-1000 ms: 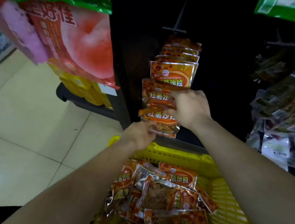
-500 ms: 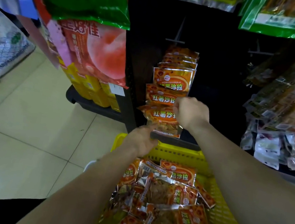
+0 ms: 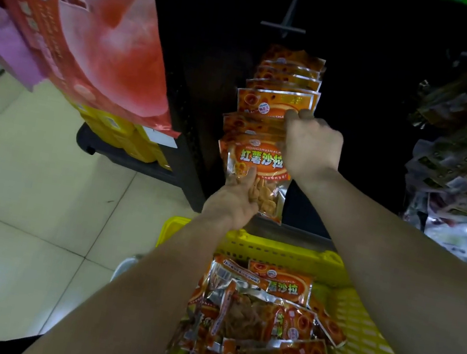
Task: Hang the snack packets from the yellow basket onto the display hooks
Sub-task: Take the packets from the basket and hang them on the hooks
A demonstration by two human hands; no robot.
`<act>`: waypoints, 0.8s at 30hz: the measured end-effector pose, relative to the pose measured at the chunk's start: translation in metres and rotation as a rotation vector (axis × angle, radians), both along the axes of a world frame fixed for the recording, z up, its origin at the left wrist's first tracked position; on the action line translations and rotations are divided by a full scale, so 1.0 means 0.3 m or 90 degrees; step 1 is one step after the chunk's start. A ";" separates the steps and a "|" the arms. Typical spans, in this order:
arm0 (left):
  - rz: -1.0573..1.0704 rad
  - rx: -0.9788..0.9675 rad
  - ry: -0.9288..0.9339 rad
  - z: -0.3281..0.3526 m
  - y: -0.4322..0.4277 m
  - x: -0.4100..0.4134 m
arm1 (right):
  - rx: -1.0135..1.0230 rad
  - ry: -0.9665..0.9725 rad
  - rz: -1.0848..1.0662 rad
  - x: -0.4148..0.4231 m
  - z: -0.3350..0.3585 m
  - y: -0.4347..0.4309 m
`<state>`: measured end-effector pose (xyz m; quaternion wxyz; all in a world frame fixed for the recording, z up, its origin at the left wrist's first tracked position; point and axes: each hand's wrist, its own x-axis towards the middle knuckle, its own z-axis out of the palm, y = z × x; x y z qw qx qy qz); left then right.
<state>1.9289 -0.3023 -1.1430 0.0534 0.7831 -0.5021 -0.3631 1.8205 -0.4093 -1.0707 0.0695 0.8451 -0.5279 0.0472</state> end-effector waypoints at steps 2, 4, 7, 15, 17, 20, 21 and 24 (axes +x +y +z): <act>-0.001 0.009 -0.005 0.007 -0.002 0.000 | 0.003 0.000 -0.002 -0.016 -0.007 0.009; -0.002 0.018 -0.006 0.017 0.014 -0.001 | 0.013 -0.007 -0.002 -0.042 -0.005 0.029; -0.009 0.024 -0.011 0.049 0.060 -0.003 | 0.056 -0.021 0.004 -0.085 0.010 0.072; -0.040 -0.007 -0.027 0.136 0.204 -0.027 | 0.131 -0.064 -0.025 -0.164 0.076 0.206; -0.033 -0.011 -0.023 0.155 0.233 -0.033 | 0.158 -0.070 -0.039 -0.184 0.097 0.232; -0.035 -0.042 -0.007 0.195 0.288 -0.045 | 0.194 -0.083 -0.048 -0.245 0.134 0.279; -0.037 -0.056 -0.009 0.208 0.308 -0.049 | 0.207 -0.087 -0.052 -0.274 0.143 0.299; -0.051 -0.072 -0.038 0.232 0.370 -0.069 | 0.234 -0.100 -0.067 -0.368 0.148 0.378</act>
